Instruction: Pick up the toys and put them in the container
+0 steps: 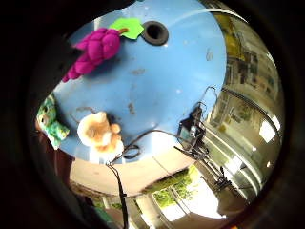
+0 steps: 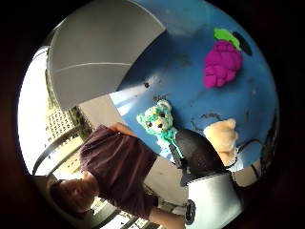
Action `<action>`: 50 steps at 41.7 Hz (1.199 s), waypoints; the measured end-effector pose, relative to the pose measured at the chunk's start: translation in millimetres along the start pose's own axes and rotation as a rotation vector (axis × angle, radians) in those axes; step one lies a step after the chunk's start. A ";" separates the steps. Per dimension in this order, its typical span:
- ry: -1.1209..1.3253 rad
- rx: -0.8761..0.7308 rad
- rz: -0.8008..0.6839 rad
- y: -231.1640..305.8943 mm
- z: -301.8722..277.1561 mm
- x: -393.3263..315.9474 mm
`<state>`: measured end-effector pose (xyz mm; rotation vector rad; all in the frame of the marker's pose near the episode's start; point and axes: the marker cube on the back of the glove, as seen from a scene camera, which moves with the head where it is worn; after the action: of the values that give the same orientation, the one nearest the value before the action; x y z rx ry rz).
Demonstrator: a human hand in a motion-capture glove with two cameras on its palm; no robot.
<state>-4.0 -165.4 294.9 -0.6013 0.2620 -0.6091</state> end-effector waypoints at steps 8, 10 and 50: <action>-0.039 0.003 0.007 -65.2 61.3 15.7; -0.050 0.084 -0.001 -68.8 63.1 14.8; 0.008 0.450 0.302 115.7 -153.9 -50.7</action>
<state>-52.8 -127.8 105.6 -0.1200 0.2084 -0.3598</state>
